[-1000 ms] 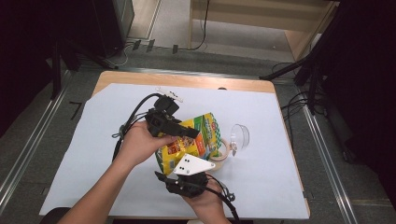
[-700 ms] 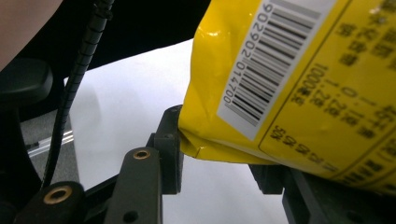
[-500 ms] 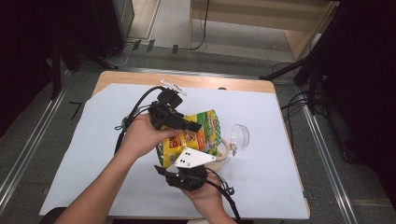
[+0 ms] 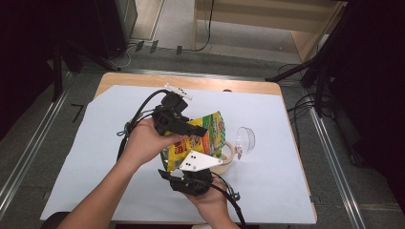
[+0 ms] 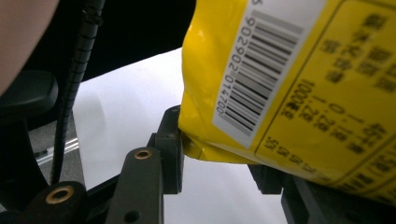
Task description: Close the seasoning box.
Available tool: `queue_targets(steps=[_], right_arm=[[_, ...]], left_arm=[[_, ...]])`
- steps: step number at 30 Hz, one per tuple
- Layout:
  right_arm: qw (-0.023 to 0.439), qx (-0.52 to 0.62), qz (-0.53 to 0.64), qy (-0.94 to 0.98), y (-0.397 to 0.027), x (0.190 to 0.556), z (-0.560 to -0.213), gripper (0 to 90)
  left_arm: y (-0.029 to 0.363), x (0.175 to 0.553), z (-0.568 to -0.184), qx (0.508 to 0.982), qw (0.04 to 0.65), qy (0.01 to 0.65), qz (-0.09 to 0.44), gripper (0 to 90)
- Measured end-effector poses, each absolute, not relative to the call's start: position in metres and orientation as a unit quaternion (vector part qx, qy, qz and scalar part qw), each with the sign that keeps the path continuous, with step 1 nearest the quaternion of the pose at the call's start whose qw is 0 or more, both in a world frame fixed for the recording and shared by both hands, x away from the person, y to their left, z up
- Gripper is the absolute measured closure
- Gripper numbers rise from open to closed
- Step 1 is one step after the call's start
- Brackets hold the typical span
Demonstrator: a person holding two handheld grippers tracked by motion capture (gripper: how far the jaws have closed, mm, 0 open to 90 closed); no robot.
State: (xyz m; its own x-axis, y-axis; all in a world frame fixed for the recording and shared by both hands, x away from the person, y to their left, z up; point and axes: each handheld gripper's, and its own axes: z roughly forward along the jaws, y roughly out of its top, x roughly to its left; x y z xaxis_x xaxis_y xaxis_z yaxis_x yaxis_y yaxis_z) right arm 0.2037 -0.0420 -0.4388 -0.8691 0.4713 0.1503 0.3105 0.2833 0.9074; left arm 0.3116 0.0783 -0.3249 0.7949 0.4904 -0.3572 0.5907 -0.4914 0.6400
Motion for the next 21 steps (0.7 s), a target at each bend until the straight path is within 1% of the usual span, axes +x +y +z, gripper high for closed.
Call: queue_targets(steps=[8,16,21], right_arm=[[0.070,0.250,0.538,0.802,-0.047,0.210,-0.440,62.3],[0.077,0.250,0.535,0.803,-0.047,0.211,-0.444,62.2],[0.083,0.246,0.535,0.804,-0.047,0.209,-0.443,62.4]], left_arm=[[0.076,0.323,-0.333,0.855,0.397,0.322,-0.085,68.6],[0.076,0.326,-0.337,0.855,0.397,0.321,-0.091,69.2],[0.076,0.323,-0.334,0.857,0.398,0.317,-0.084,69.1]])
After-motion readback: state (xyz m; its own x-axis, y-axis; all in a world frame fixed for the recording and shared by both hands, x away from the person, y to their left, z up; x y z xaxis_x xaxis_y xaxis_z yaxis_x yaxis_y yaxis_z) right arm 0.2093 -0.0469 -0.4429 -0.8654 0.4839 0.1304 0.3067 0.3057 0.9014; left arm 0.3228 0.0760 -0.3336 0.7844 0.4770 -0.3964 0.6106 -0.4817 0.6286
